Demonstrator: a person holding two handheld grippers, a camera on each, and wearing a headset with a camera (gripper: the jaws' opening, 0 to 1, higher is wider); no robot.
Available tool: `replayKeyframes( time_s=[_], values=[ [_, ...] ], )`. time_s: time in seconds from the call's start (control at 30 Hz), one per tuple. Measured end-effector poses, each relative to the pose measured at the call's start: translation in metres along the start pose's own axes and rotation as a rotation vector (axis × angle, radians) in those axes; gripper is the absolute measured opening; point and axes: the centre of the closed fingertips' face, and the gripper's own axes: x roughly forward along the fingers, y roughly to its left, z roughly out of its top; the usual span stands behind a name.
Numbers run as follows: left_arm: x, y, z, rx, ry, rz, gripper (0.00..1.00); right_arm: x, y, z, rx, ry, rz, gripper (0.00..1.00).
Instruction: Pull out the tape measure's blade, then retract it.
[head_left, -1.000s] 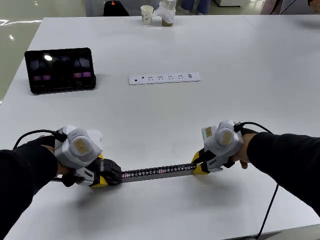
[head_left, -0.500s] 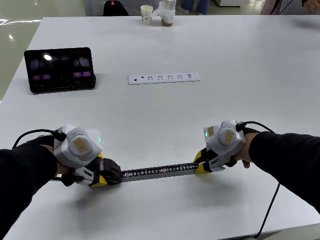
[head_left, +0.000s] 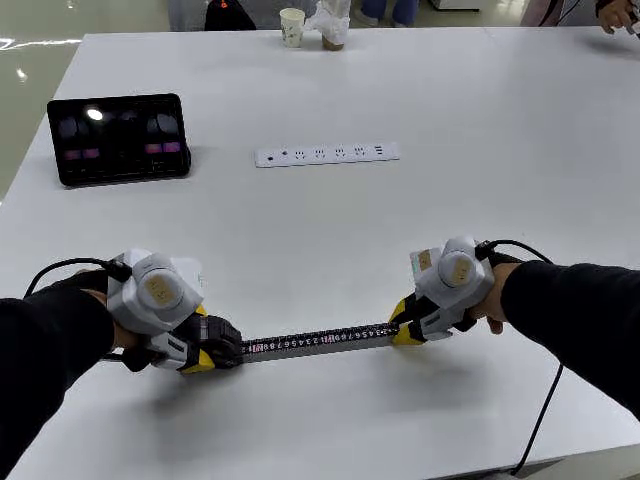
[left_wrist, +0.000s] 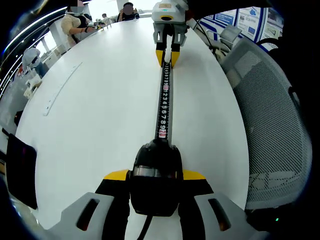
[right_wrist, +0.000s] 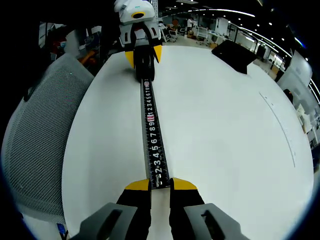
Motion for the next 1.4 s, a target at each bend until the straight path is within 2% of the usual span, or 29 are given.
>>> replayKeyframes(
  time_s=[0.47,0.73,1.03,1.4],
  values=[
    [0.0007,0.002,-0.0006,-0.002,-0.003,0.002,0.31,-0.0031,-0.0025,-0.0085,0.011,0.016,-0.003,0.1],
    [0.0003,0.0021,0.0002,-0.007,-0.004,0.005,0.31,-0.003,-0.0048,-0.0079,0.01,0.014,-0.003,0.1],
    [0.0019,0.0028,0.0024,-0.021,-0.011,0.006,0.32,-0.0022,-0.0049,-0.006,0.017,0.036,0.001,0.12],
    [0.0005,0.0027,0.0032,-0.007,-0.003,0.016,0.33,-0.0017,-0.0043,-0.0064,-0.024,0.065,0.002,0.13]
  ],
)
